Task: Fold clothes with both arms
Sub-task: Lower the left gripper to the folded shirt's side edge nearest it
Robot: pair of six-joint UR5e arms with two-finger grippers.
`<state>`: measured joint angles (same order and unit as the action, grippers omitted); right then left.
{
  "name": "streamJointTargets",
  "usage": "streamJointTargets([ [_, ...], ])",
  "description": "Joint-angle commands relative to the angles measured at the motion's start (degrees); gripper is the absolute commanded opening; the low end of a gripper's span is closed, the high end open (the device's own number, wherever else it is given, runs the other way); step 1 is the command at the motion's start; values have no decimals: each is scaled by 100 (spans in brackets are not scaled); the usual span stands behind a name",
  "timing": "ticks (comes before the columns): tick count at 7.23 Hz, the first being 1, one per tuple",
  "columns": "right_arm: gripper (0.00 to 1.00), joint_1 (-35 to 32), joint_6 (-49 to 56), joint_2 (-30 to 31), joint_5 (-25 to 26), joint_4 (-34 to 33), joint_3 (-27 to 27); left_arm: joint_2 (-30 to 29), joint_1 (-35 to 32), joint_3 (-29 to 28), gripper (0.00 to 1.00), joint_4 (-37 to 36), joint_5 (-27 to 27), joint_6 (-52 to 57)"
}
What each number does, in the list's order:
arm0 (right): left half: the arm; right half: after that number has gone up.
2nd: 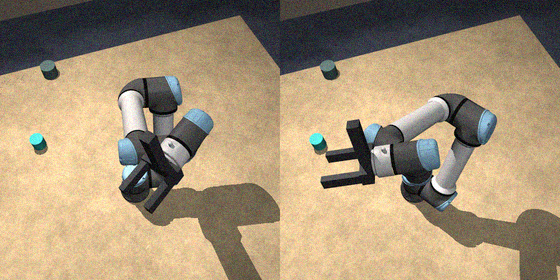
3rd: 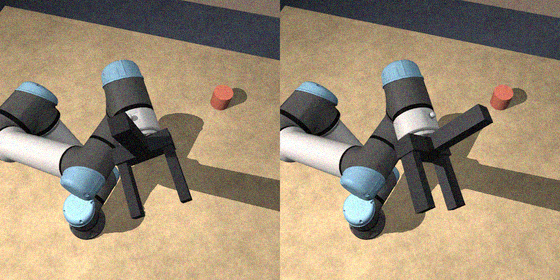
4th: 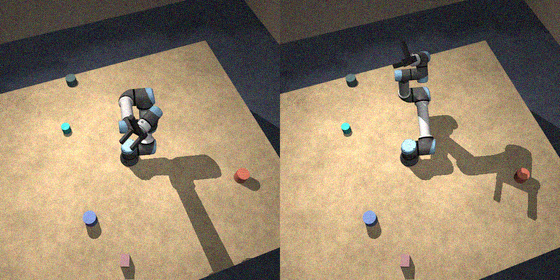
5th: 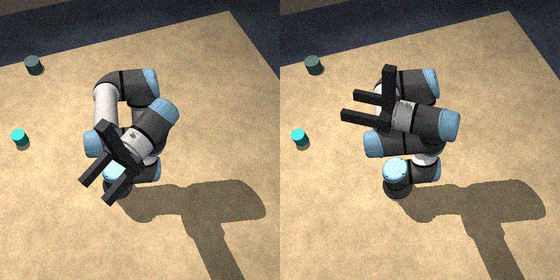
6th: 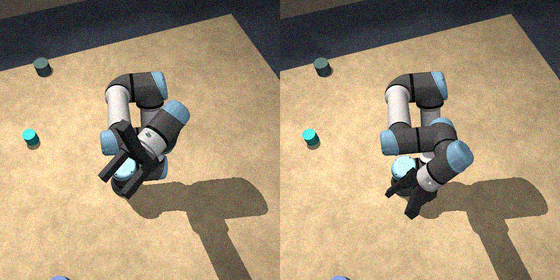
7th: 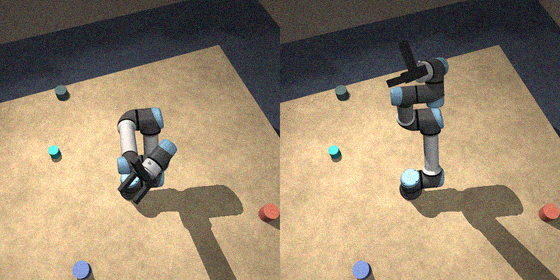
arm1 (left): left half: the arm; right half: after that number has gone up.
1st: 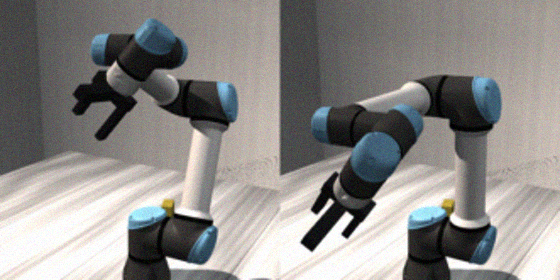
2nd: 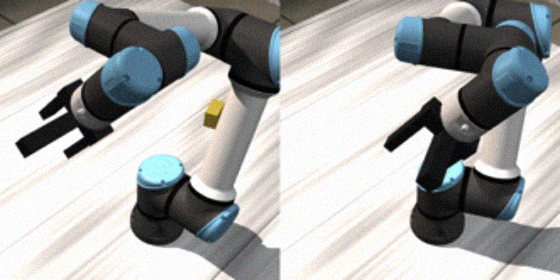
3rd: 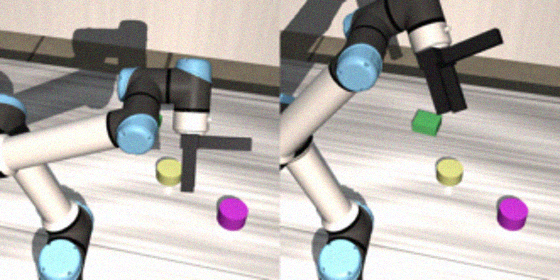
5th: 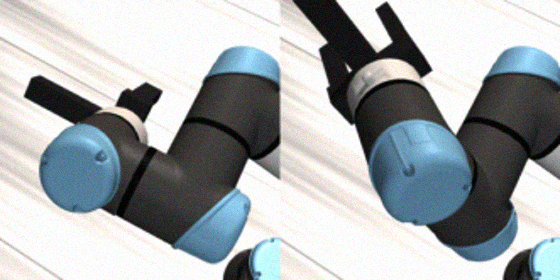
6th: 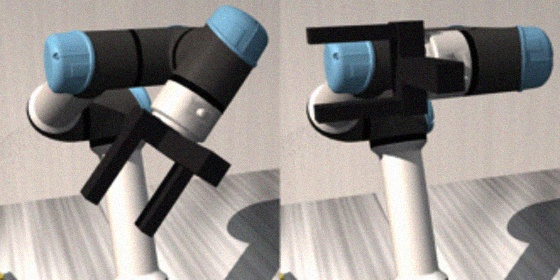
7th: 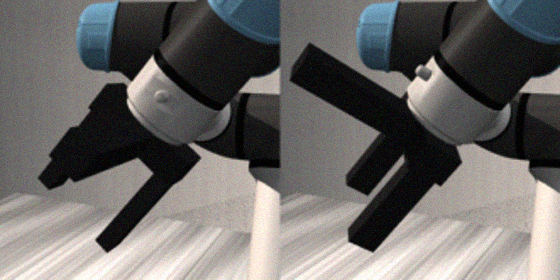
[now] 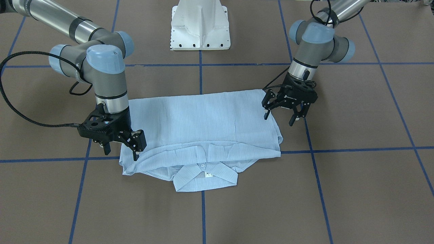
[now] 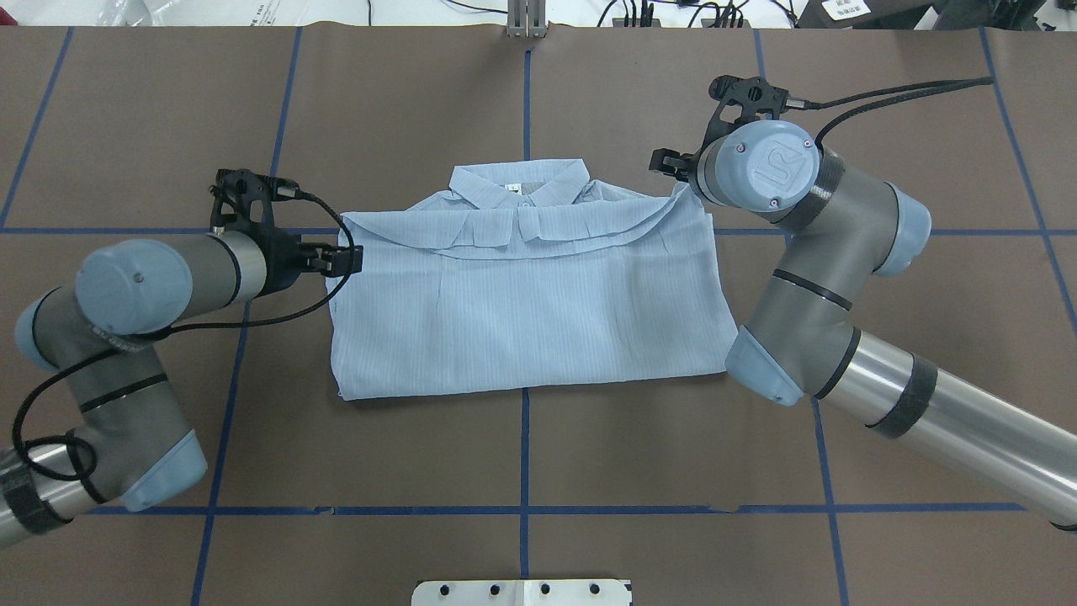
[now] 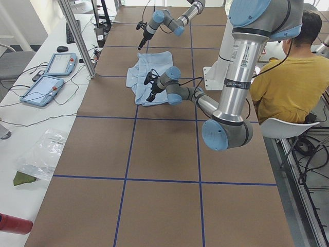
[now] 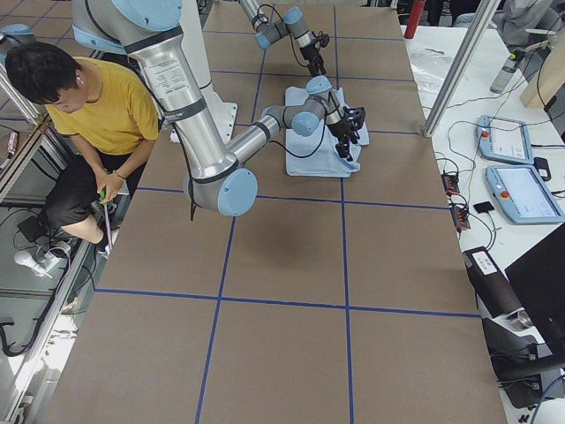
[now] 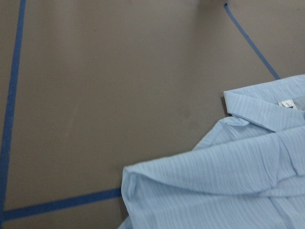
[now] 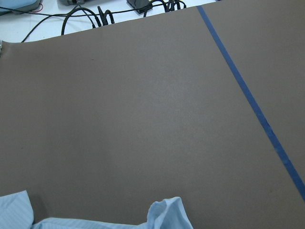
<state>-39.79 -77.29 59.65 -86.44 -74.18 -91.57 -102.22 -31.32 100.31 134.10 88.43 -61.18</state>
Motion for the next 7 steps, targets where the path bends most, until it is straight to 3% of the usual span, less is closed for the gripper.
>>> streamJointTargets([
  [1, 100, -3, 3, 3, 4, 0, -10, 543, 800, 479, 100, 19, -288, -586],
  [2, 100, -3, 3, 3, 4, 9, -19, 563, 1151, 498, 100, 20, -656, -1110],
  [3, 100, -3, 3, 3, 13, 9, -19, 563, 1355, 498, 90, 20, -878, -1377],
  [4, 100, -3, 3, 3, 13, 9, -10, 537, 1374, 463, 60, 20, -854, -1379],
  [6, 100, 6, -6, 3, 13, 9, -19, 519, 1401, 410, 59, 20, -827, -1371],
  [7, 100, 6, -6, 3, 13, 9, -19, 501, 1410, 419, 39, 20, -818, -1371],
])
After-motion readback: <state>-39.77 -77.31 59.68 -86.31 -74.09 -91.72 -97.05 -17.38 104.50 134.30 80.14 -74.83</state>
